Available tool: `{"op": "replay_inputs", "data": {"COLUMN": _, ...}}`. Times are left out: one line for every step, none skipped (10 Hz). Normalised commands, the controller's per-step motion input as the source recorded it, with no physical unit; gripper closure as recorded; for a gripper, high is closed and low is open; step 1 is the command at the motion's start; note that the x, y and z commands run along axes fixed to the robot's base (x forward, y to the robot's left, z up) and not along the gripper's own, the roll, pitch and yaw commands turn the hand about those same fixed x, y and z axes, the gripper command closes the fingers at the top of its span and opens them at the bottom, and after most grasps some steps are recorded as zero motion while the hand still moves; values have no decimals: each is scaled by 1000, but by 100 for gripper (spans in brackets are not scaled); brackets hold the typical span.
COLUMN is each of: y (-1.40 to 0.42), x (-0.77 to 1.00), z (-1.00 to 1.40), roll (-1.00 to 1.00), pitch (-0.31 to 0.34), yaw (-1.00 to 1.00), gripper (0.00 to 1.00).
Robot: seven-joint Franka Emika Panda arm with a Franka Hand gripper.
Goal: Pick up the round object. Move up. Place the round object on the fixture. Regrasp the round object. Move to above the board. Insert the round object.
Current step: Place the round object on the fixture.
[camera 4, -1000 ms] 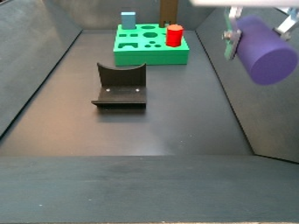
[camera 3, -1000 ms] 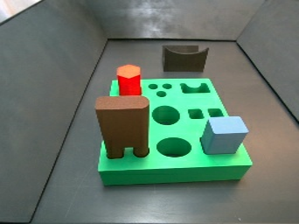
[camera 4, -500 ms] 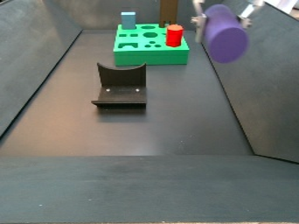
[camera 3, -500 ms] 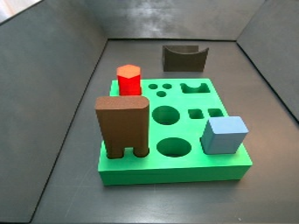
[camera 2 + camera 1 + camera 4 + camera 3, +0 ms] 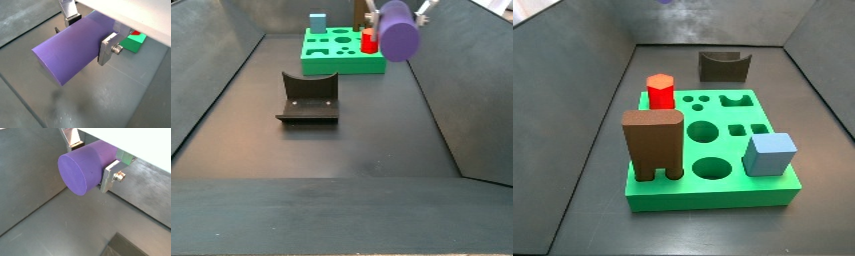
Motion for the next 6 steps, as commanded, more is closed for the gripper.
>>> {"op": "replay_inputs", "data": {"y": -186, "x": 1000, "z": 9, "roll": -80, "pitch": 136, "yaw": 21, "gripper": 100}}
{"op": "replay_inputs", "data": {"y": -161, "x": 1000, "z": 6, "roll": -70, "pitch": 129, "yaw": 23, "gripper": 100}}
{"op": "replay_inputs", "data": {"y": -143, "x": 1000, "z": 7, "roll": -65, "pitch": 129, "yaw": 26, "gripper": 100}}
{"op": "replay_inputs", "data": {"y": -120, "x": 1000, "z": 9, "roll": -69, "pitch": 135, "yaw": 26, "gripper": 100}}
{"op": "replay_inputs", "data": {"y": -343, "x": 1000, "z": -14, "roll": -1000, "pitch": -24, "yaw": 129, "gripper": 100}}
{"op": "replay_inputs", "data": {"y": -321, "x": 1000, "z": -17, "roll": -1000, "pitch": -23, "yaw": 120, "gripper": 100}}
